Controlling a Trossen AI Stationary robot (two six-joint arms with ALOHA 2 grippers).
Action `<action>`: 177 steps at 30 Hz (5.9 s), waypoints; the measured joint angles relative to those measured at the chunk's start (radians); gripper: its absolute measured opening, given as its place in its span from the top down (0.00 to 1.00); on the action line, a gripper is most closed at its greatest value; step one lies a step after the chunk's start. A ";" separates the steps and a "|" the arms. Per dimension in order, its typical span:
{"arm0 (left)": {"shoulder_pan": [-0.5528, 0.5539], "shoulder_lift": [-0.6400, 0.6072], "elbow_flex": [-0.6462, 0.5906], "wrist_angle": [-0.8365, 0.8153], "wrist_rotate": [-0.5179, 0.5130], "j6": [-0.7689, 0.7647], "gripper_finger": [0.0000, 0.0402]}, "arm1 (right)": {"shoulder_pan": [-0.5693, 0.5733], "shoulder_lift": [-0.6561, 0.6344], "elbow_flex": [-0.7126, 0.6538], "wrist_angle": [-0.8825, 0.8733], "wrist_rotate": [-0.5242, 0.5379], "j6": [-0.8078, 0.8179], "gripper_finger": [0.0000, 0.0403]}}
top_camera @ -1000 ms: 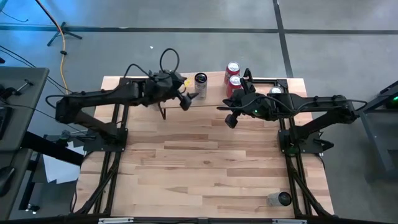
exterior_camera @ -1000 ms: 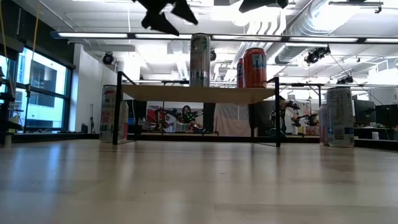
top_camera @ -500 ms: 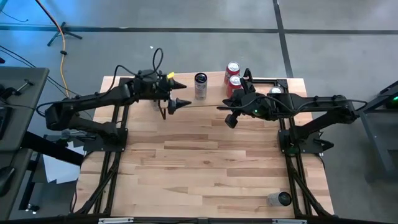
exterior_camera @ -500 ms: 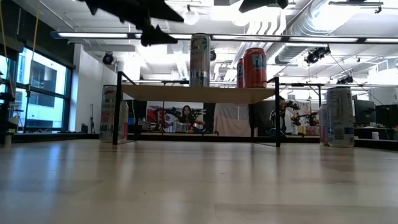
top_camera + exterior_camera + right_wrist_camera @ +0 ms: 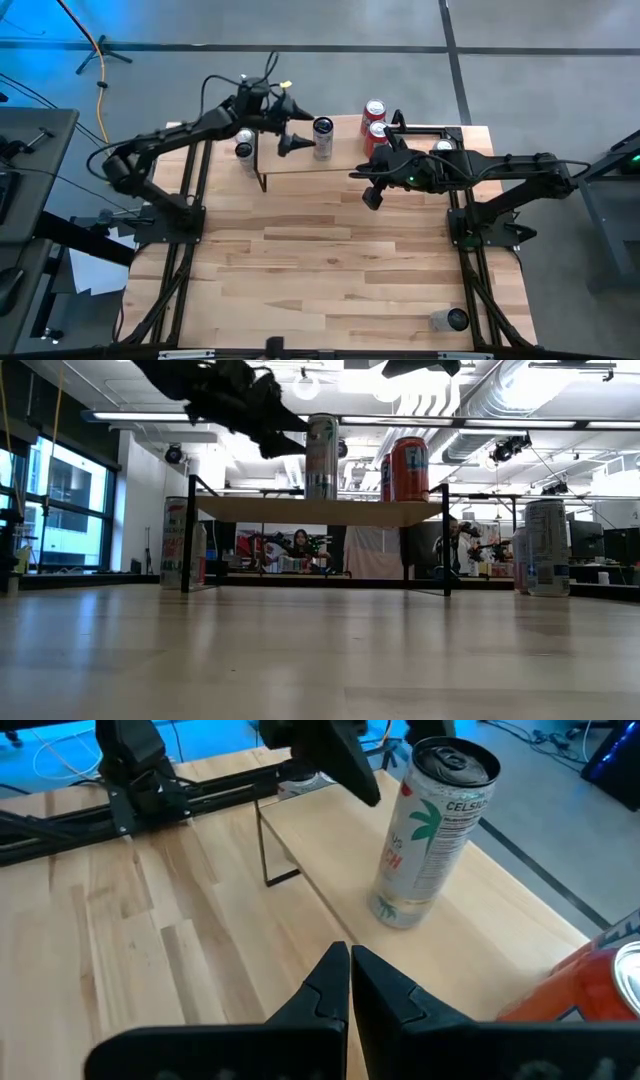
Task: Place canned beverage on shelf
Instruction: Put the bottom black orange soda can on the shelf
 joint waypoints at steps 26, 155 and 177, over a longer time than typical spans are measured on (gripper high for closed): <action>-0.002 0.178 0.122 0.023 0.189 -0.008 0.20 | 0.019 0.001 -0.079 0.011 -0.051 0.043 1.00; -0.333 -0.401 0.122 -0.415 -0.406 -0.287 0.16 | 0.031 -0.071 -0.065 0.127 -0.054 -0.213 1.00; -0.457 -0.555 0.120 -0.502 -0.676 -0.358 0.16 | 0.097 0.587 0.277 -0.333 0.657 -0.403 1.00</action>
